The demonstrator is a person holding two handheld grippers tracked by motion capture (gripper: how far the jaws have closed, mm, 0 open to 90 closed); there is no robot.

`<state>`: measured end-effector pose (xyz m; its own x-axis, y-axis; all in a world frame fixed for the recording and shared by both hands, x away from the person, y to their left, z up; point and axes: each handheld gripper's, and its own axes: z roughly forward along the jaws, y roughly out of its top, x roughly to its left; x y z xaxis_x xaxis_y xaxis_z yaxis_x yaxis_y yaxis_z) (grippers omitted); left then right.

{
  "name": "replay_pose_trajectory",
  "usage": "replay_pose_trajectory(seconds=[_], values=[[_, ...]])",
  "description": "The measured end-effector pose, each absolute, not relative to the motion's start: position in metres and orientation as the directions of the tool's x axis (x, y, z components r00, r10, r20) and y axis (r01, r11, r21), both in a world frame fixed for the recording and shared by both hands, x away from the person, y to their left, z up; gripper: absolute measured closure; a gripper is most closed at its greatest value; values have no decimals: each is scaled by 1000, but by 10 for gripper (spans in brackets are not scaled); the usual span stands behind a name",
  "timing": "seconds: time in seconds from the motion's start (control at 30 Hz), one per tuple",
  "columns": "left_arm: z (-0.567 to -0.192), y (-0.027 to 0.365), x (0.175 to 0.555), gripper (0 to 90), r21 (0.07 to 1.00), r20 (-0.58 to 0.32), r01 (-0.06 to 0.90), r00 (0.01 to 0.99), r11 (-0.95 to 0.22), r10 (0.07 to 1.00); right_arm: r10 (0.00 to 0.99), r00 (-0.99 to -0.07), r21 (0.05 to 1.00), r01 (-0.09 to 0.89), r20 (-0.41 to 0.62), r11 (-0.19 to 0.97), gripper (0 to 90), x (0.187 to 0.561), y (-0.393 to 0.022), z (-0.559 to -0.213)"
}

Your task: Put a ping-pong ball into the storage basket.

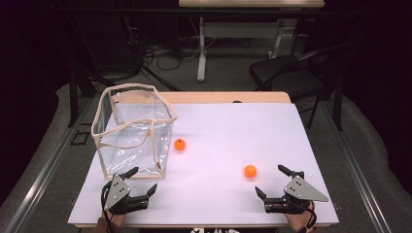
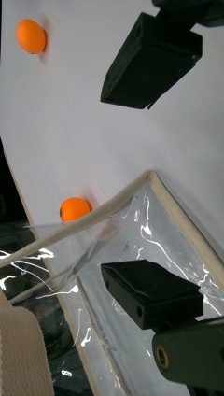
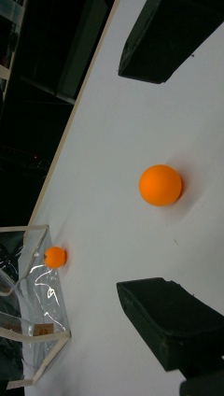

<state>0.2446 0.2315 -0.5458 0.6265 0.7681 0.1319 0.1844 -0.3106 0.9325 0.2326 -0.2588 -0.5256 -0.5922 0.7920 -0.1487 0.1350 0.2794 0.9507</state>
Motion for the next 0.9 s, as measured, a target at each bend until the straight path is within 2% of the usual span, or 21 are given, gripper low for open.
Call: replay_pose_trajectory(seconds=[0.9], values=[[-547,229,247,158,925,136,191,638,-327,757,778,-614,911,235,-131,339,0,257,-247,-526]])
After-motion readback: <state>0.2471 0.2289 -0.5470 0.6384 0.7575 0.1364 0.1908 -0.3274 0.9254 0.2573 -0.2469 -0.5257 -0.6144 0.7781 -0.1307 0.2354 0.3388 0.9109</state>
